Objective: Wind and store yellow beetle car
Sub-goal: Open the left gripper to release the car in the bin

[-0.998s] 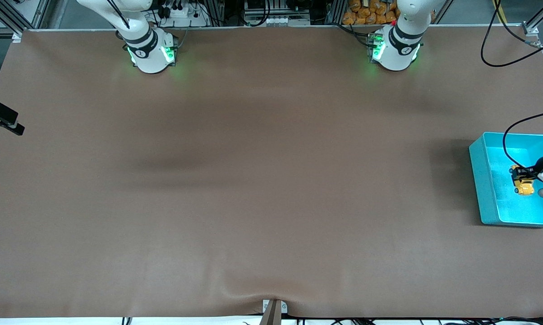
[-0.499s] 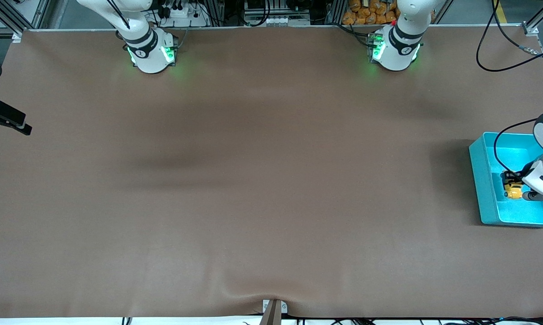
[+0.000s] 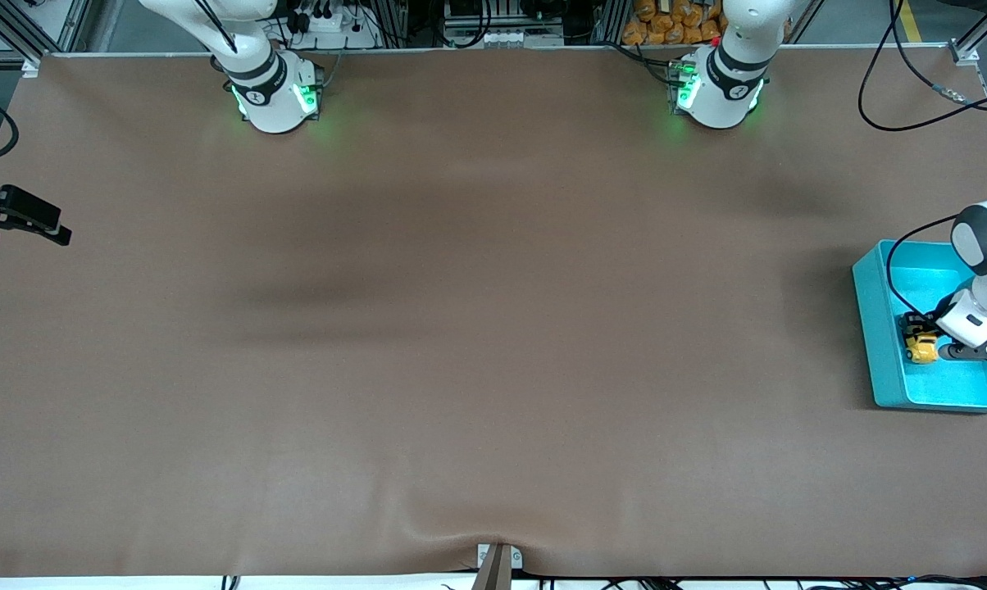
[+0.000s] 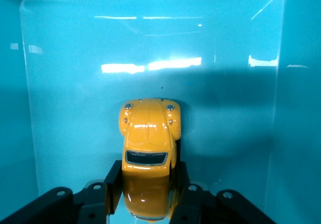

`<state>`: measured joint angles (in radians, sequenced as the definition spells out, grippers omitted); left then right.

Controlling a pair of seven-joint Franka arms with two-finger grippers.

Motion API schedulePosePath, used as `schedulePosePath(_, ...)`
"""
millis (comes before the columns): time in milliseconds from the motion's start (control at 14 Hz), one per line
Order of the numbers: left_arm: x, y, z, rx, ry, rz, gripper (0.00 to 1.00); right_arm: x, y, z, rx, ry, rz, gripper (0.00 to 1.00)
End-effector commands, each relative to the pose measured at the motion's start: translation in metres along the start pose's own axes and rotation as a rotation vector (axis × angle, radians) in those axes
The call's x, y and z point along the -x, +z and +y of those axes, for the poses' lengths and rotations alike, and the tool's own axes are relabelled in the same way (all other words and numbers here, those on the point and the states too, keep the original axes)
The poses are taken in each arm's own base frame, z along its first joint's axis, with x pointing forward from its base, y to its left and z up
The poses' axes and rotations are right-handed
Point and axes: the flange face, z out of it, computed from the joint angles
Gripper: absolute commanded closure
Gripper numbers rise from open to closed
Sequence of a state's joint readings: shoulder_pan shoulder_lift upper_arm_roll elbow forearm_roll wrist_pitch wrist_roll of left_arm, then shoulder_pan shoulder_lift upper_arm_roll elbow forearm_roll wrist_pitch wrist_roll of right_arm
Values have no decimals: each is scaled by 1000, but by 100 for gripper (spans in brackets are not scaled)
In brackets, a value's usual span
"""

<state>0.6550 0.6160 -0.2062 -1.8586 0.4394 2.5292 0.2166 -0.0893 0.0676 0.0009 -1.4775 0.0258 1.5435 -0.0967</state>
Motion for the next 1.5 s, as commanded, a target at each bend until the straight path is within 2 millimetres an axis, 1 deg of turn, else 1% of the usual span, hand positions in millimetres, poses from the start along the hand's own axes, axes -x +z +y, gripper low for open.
schedulePosePath(0,6,6,-2,-16,18,-1,100,7,-3,-15,3,10,11,0)
schedulePosePath(71,8,9,-2,-13,14,-6,92,7,-5,-15,4,8,17,0)
schedulePosePath(143,10,10,0,-10,6,-10,44,7,-7,-11,4,16,21,0)
schedulePosePath(214,12,9,3,-9,3,-15,0,7,-7,-7,6,20,24,0)
schedulePosePath(356,13,-6,2,-22,4,-7,0,6,-6,-7,6,22,25,0)
schedulePosePath(428,12,-20,3,-33,8,7,0,6,-7,-7,6,25,27,0)
schedulePosePath(499,8,-39,1,-53,13,30,0,7,-8,-7,5,25,26,0)
schedulePosePath(570,0,-61,3,-70,22,61,0,8,-9,-7,5,25,24,0)
schedulePosePath(642,-8,-79,10,-75,30,87,0,7,-9,-8,5,25,27,0)
schedulePosePath(713,-10,-92,9,-79,22,84,0,7,-10,-8,5,25,30,0)
schedulePosePath(784,-11,-99,13,-78,27,72,0,7,-10,-11,5,20,30,0)
schedulePosePath(998,-11,-121,19,-70,18,49,0,7,-13,-8,4,25,33,0)
schedulePosePath(1141,-13,-142,24,-40,-18,55,0,6,-14,-8,3,25,39,0)
schedulePosePath(1212,-15,-153,32,-27,-23,54,0,6,-20,-9,-1,10,47,0)
schedulePosePath(1354,-15,-172,41,1,-45,48,0,4,-21,-15,4,0,56,0)
schedulePosePath(1426,-17,-185,51,23,-60,49,0,4,-21,-13,5,3,57,0)
